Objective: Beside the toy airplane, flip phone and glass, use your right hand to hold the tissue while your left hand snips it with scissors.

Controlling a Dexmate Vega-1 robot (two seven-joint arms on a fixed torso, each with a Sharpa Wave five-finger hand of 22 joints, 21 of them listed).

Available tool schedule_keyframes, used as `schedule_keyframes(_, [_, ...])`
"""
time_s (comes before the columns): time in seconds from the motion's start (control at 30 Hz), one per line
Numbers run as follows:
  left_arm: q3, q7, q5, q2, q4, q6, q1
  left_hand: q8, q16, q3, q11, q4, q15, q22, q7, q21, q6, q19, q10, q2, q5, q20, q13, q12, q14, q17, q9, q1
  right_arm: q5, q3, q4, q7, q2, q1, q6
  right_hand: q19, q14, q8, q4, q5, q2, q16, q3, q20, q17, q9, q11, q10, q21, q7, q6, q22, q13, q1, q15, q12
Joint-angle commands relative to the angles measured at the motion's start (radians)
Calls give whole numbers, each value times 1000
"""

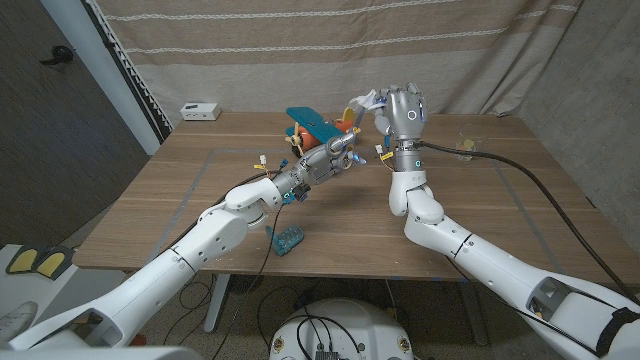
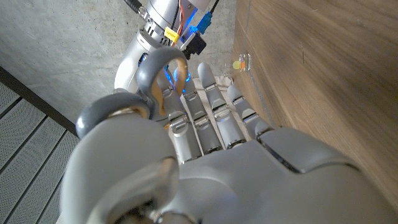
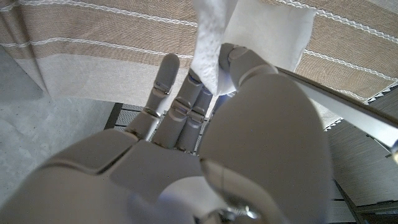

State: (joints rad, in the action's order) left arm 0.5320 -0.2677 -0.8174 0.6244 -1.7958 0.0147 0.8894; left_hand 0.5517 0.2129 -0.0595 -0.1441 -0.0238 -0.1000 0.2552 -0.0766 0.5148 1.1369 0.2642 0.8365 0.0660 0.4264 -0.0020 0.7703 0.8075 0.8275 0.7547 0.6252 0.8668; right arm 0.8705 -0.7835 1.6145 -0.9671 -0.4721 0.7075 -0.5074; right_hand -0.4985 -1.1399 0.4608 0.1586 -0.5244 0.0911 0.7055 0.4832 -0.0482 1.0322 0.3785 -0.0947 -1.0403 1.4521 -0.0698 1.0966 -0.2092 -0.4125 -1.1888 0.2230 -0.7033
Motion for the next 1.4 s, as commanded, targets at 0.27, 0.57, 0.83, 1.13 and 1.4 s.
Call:
schedule_keyframes(0.27, [-4, -30, -21, 18, -14, 12, 7, -1, -4, -2, -67, 13, -130, -6, -80, 4, -68, 5, 83, 98, 12, -2, 155, -1, 14, 0, -5, 127, 2, -7, -9, 30, 14, -14, -51, 0, -7, 6, 0, 5, -1, 3, 15, -141, 7, 4, -33, -99, 2, -2, -4, 0, -184, -2, 11, 0])
schedule_keyframes(0.57, [-10, -40, -25, 23, -17, -9, 27, 2, -3, -3, -66, 16, -131, -9, -79, 3, -68, 5, 87, 94, 15, -3, 153, -4, 19, -1, -5, 137, 6, -27, -44, 39, 26, -38, -67, 2, -8, 5, 0, 10, -2, 3, 18, -142, 5, 6, -29, -99, 6, 0, -5, -1, -186, -1, 11, 2])
schedule_keyframes(0.83, [-26, -37, -15, 38, -19, -30, 34, -2, -2, -18, -67, 22, -130, -14, -94, 1, -66, 9, 93, 78, 20, -3, 146, -9, 28, -3, -16, 141, 7, -40, -52, 38, 35, -47, -80, 3, -6, 5, 0, 11, -2, 0, 20, -142, 1, 7, -30, -99, 9, -2, -4, -2, -188, 0, 10, 2])
schedule_keyframes(1.13, [-33, -49, -18, 48, -18, -34, 35, -4, -2, -27, -67, 29, -130, -17, -94, -1, -60, 10, 102, 77, 26, -2, 144, -10, 31, -4, -27, 148, 6, -49, -52, 47, 39, -52, -97, 4, -5, 4, -1, 13, -2, 2, 23, -141, 2, 9, -31, -99, 9, -2, -4, -1, -189, 1, 11, 4])
schedule_keyframes(1.4, [-41, -42, 13, 62, -19, -64, 42, -7, -3, -34, -67, 33, -130, -19, -93, -3, -59, 9, 110, 75, 29, -2, 144, -10, 33, -5, -35, 155, 11, -57, -43, 54, 42, -55, -111, 4, -7, 4, 0, 14, 0, 3, 26, -141, 3, 9, -33, -100, 7, -2, -5, 1, -189, 2, 11, 5])
